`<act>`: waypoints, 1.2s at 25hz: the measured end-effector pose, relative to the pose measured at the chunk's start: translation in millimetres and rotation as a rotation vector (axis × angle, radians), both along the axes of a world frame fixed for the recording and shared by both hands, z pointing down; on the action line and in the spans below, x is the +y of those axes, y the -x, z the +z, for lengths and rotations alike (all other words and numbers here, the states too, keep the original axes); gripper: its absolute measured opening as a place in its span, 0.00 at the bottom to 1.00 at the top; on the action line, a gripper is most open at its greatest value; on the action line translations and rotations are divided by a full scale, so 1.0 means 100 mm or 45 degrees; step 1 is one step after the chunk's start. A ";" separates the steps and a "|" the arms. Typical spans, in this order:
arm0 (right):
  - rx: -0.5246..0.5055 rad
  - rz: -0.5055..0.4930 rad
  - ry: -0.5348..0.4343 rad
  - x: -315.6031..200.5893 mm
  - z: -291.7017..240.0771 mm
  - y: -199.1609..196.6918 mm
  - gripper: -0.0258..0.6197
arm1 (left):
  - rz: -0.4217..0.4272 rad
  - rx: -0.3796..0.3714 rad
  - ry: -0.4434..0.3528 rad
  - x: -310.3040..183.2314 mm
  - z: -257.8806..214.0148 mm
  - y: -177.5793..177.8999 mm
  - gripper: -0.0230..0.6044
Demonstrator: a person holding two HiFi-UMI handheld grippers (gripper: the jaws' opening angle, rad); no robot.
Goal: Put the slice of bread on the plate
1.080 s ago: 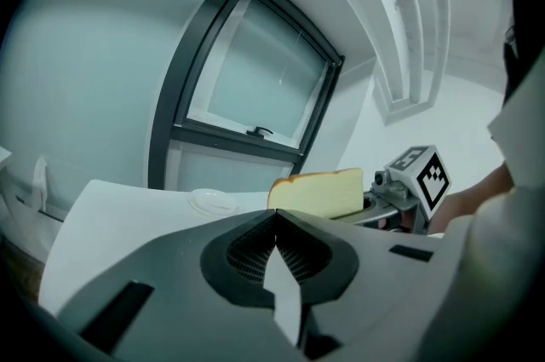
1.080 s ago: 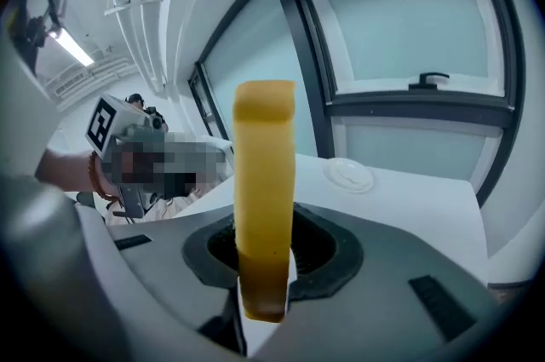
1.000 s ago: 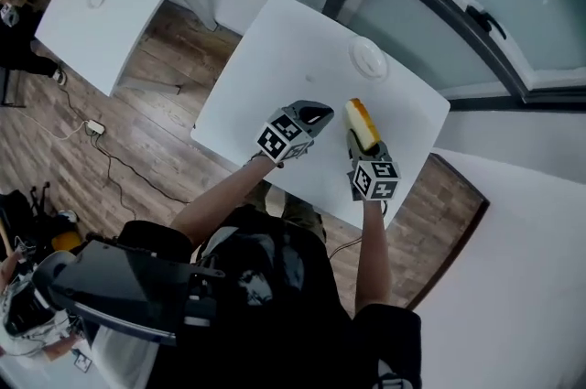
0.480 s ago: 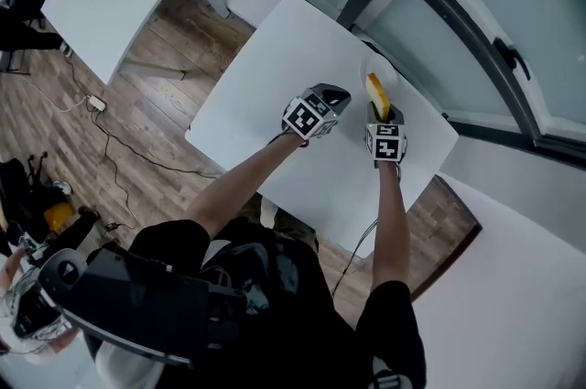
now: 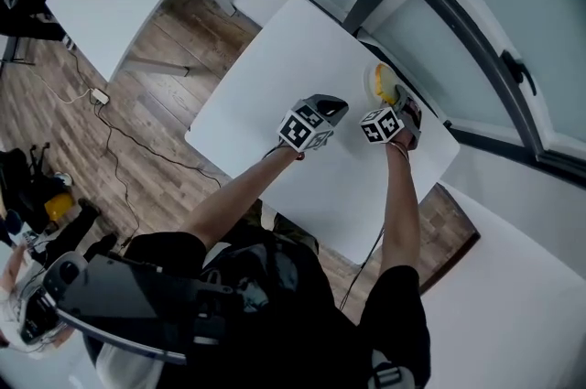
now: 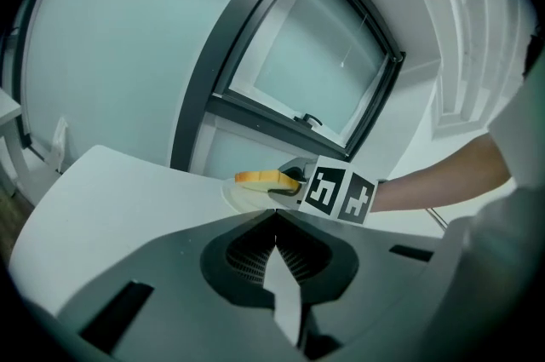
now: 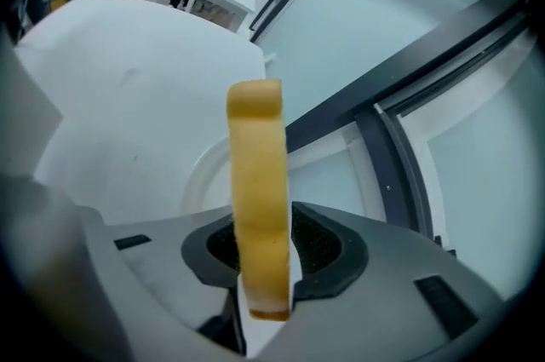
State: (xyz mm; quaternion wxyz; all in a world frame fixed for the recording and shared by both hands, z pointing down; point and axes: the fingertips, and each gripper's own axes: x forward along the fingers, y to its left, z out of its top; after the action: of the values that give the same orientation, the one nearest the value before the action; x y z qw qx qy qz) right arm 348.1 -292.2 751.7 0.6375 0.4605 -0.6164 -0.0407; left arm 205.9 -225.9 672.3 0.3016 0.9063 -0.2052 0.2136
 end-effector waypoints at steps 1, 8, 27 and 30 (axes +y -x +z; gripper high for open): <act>-0.025 -0.009 0.032 0.04 0.05 0.02 0.19 | -0.021 0.010 0.017 0.02 -0.01 0.03 0.03; -0.316 0.057 0.332 0.50 0.21 0.19 0.64 | -0.029 0.038 0.078 0.19 -0.04 0.10 0.03; -1.368 0.725 -0.537 2.16 -1.90 0.61 0.05 | 0.197 0.141 -0.191 0.99 -1.10 0.52 0.03; -1.371 0.724 -0.591 2.45 -2.06 0.76 0.05 | 0.162 0.164 -0.244 1.19 -1.30 0.61 0.03</act>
State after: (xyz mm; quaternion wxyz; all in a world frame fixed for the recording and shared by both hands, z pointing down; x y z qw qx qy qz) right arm 272.1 -47.5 545.6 0.1095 0.6874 -0.6788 0.2340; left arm 145.2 -106.9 542.7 0.2121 0.9539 -0.1468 0.1531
